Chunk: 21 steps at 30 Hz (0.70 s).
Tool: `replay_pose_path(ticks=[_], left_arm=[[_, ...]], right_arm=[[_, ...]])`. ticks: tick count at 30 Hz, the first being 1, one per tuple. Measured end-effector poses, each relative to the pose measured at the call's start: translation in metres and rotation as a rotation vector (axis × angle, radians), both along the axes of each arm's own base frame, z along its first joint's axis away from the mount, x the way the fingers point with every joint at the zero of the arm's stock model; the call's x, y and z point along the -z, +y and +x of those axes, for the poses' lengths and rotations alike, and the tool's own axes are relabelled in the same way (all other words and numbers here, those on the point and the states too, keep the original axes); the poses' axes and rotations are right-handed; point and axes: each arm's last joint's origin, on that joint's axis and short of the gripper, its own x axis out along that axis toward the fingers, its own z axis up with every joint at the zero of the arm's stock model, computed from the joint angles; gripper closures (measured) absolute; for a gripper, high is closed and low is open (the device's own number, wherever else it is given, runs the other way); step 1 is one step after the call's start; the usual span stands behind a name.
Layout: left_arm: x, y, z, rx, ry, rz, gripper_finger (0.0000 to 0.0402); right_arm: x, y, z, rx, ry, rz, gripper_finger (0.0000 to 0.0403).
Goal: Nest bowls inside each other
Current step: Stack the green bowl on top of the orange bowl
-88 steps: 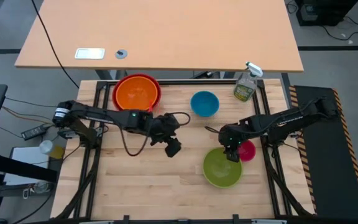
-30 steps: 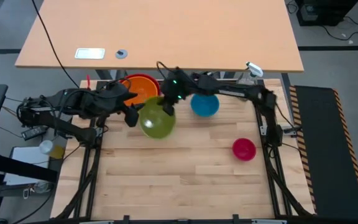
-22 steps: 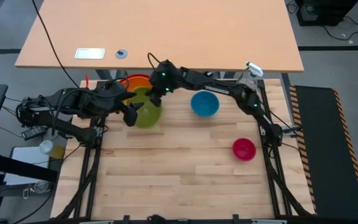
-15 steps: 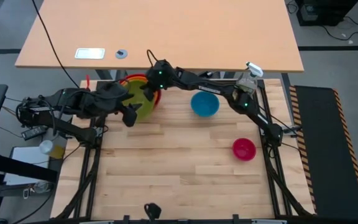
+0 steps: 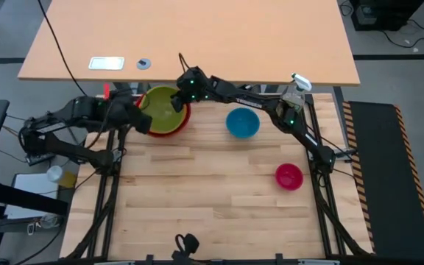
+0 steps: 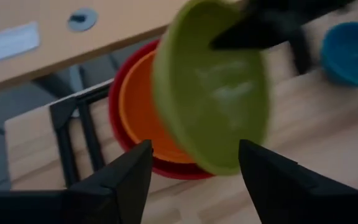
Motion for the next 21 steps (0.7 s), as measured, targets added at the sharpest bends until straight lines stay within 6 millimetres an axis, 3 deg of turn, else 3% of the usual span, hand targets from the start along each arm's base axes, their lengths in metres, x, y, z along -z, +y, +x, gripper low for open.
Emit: replay_pose_path(ticks=[5, 8, 21], left_arm=[[0.008, 0.027, 0.016, -0.073, 0.057, -0.039, 0.0174], [0.009, 0.038, 0.027, -0.050, 0.015, -0.045, 0.0168], [0.007, 0.048, 0.041, -0.025, -0.136, -0.122, 0.0127]], right_arm=[[-0.032, 0.011, -0.013, -0.003, 0.014, -0.030, 0.0375], [-0.042, 0.015, -0.021, -0.003, 0.060, -0.038, 0.0375], [-0.034, 0.002, -0.042, 0.030, 0.243, -0.023, 0.0375]])
